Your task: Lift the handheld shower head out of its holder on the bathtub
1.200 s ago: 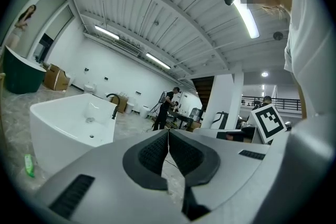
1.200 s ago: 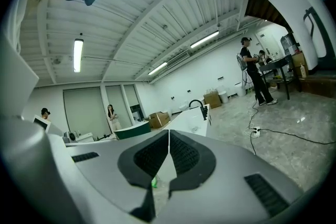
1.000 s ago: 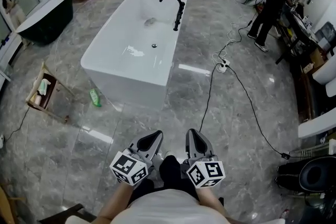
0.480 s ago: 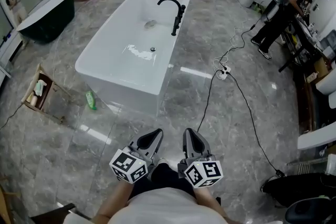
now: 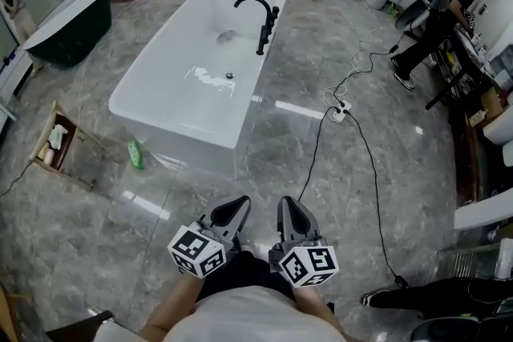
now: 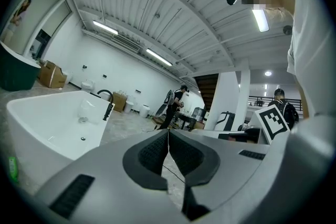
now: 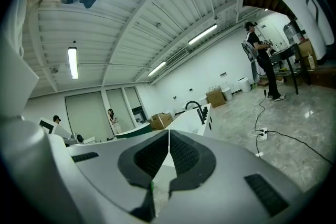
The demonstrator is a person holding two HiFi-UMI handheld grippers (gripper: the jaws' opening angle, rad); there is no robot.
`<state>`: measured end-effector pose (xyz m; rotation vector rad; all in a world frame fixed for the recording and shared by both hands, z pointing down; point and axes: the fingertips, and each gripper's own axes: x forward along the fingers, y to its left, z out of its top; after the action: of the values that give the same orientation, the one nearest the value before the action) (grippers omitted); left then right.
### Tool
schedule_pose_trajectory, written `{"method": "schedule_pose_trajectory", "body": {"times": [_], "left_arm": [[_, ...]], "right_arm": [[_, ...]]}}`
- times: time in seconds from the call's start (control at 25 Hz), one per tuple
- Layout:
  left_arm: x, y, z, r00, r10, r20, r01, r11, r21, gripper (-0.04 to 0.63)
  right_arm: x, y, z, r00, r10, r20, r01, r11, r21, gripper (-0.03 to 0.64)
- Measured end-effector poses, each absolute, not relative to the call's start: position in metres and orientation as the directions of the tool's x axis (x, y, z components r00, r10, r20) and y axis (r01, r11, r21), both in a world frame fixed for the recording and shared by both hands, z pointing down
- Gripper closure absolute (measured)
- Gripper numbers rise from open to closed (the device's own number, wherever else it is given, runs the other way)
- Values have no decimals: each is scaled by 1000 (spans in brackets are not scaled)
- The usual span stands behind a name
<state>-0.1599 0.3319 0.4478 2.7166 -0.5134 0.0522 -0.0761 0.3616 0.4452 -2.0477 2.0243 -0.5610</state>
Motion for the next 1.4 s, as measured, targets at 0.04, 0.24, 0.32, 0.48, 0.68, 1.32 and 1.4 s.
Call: {"method": "schedule_pose_trajectory", "body": {"times": [0.04,0.24,0.32,0.48,0.68,1.32,1.4], "left_arm": [[-159,330,448,933,-346,102,-359,-863,356,583],[-153,317,450,934,-343,104,-356,-859,367,584],[-148,311,452,934,-341,107,-355,-859,369,584],[-130,294,453,937,-332,108,-347,-861,371,584],[-97,267,447,946,-309,97,-323,-873,365,584],[3,130,431,949,-304,85,-313,-875,369,584],[13,110,432,947,-311,84,-319,-874,366,584]], "right_arm": [[-74,360,446,-11,-993,121,-912,-40,-407,599],[-68,349,449,-5,-993,120,-909,-46,-415,600],[-64,342,449,-10,-993,118,-909,-40,-414,598],[-47,330,449,-1,-993,117,-911,-47,-410,598],[-14,305,448,31,-992,122,-907,-79,-414,598],[78,172,433,14,-991,133,-921,-65,-385,598],[89,151,433,4,-991,130,-922,-54,-383,598]]}}
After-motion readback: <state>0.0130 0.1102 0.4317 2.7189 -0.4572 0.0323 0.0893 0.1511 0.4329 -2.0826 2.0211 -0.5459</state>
